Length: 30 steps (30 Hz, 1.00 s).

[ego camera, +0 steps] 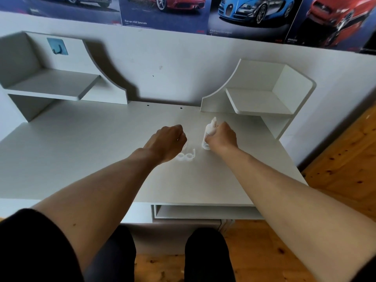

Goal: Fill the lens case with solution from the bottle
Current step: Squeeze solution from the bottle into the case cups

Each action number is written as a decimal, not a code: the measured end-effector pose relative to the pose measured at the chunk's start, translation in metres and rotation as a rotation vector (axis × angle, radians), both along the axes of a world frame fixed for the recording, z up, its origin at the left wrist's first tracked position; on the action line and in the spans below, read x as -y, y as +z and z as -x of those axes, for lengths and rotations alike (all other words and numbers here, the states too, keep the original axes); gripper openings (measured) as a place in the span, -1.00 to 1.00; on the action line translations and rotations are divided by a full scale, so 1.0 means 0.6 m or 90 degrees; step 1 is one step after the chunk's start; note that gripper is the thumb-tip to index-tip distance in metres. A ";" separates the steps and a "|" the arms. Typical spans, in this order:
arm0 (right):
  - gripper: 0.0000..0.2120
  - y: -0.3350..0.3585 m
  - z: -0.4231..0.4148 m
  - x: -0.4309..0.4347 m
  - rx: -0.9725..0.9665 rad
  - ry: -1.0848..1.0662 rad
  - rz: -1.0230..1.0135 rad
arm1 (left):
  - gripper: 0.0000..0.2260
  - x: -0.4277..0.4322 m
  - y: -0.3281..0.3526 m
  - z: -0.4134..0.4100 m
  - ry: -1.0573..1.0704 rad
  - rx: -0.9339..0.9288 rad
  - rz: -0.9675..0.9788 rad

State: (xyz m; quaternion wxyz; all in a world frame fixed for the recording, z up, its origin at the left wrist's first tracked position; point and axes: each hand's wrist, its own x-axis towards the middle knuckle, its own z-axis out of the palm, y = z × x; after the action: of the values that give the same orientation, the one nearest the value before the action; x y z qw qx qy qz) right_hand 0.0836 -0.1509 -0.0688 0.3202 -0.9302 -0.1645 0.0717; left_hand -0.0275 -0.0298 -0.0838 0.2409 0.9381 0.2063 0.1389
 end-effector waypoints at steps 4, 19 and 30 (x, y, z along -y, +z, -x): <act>-0.58 0.003 0.003 0.001 -0.020 0.007 -0.061 | -0.73 -0.004 -0.002 0.002 0.003 -0.005 0.000; -0.61 0.008 0.002 -0.020 -0.256 0.069 -0.400 | -0.66 -0.008 -0.007 0.003 0.009 -0.008 0.026; -0.78 0.016 -0.001 -0.026 -0.480 -0.051 -0.657 | -0.61 -0.021 -0.020 0.016 -0.011 -0.075 0.037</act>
State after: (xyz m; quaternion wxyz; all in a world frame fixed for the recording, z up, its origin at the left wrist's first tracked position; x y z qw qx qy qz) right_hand 0.0844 -0.1355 -0.0591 0.7651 -0.5729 -0.0188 0.2933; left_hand -0.0371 -0.0173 -0.0957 0.2565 0.9392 0.2158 0.0751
